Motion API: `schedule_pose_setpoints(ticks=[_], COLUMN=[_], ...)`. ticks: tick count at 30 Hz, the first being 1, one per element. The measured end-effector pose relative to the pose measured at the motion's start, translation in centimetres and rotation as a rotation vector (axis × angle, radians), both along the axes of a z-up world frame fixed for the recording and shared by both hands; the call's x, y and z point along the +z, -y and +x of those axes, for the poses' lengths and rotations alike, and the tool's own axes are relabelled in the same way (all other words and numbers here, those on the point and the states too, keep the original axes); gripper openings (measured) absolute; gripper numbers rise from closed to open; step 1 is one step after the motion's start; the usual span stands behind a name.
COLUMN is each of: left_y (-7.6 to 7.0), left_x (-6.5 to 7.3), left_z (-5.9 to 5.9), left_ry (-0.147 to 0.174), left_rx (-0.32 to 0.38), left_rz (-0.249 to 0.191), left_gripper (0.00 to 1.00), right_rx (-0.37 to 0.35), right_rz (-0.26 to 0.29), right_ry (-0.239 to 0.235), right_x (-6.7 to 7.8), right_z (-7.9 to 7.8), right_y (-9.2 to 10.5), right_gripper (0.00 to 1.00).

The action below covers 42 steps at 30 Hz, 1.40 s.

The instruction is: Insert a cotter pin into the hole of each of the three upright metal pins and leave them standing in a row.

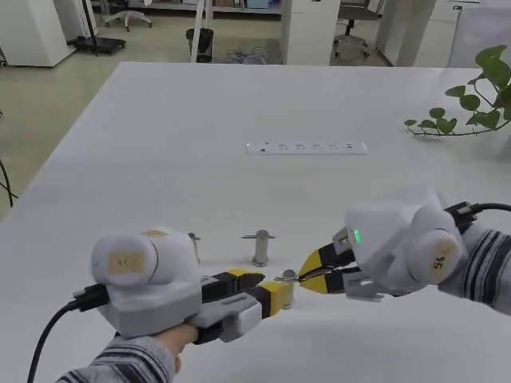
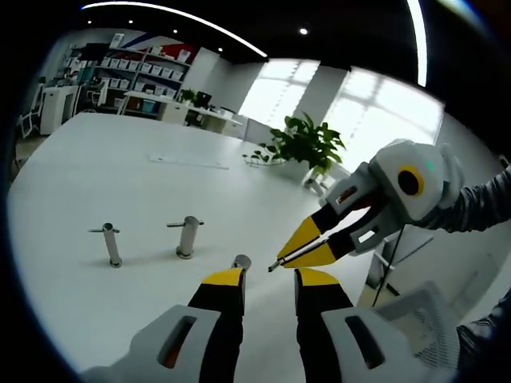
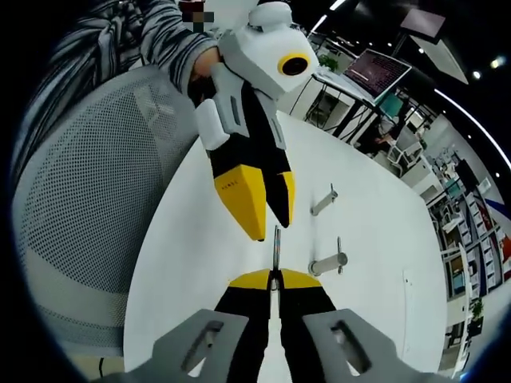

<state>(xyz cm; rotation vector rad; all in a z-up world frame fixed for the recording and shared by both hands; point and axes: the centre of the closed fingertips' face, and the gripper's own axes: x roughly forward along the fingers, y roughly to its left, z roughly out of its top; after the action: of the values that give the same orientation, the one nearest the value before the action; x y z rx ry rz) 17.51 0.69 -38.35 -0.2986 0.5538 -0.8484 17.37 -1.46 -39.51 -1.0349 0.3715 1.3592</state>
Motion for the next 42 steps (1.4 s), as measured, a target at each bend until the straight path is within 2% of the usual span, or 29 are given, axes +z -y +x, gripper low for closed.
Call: schedule_pose_setpoints(ticks=[8, 16, 21, 26, 27, 32, 35, 39, 40, 42], left_y=[0.0, 0.2, 0.5, 0.5, 0.6, 0.6, 0.7, 0.9, 1.1, 1.3], left_x=[0.3, 0.4, 0.7, 0.7, 0.7, 0.7, 0.7, 1.1, 1.3, 1.3], left_z=[-0.3, -0.4, -0.4, -0.5, -0.6, -0.9, -1.2, -1.5, -1.7, -2.1], left_ry=[-0.046, -0.061, -0.062, -0.026, -0.005, 0.042, 0.085, 0.127, 0.153, 0.171], left_rx=[0.022, 0.018, 0.018, -0.012, -0.031, -0.082, -0.125, -0.152, -0.176, -0.201], left_rz=[-0.075, -0.095, -0.118, -0.092, -0.073, -0.026, 0.005, -0.001, 0.003, 0.014], left_gripper=[0.1, 0.01, 0.0, 0.0, 0.0, 0.0, 0.0, 0.0, 0.0, 0.0], right_rx=[0.018, 0.015, 0.009, 0.006, 0.004, -0.004, -0.025, -0.043, -0.047, -0.052], right_rz=[0.02, 0.04, 0.044, 0.048, 0.051, 0.051, 0.065, 0.078, 0.08, 0.091], right_ry=[0.006, 0.001, 0.004, -0.006, -0.013, -0.037, -0.075, -0.124, -0.137, -0.152], right_x=[0.5, 0.8, 1.0, 1.1, 1.0, 0.7, 0.6, 0.3, 0.2, 0.2], right_z=[-0.8, -0.9, -0.7, -0.7, -0.7, -0.9, -0.9, -1.1, -1.2, -1.4], right_y=[-0.9, -1.4, -1.4, -1.3, -1.3, -1.1, -0.9, -0.7, -0.6, -0.6], right_gripper=[0.0, 0.0, 0.0, 0.0, 0.0, 0.0, 0.0, 0.02, 0.02, 0.02])
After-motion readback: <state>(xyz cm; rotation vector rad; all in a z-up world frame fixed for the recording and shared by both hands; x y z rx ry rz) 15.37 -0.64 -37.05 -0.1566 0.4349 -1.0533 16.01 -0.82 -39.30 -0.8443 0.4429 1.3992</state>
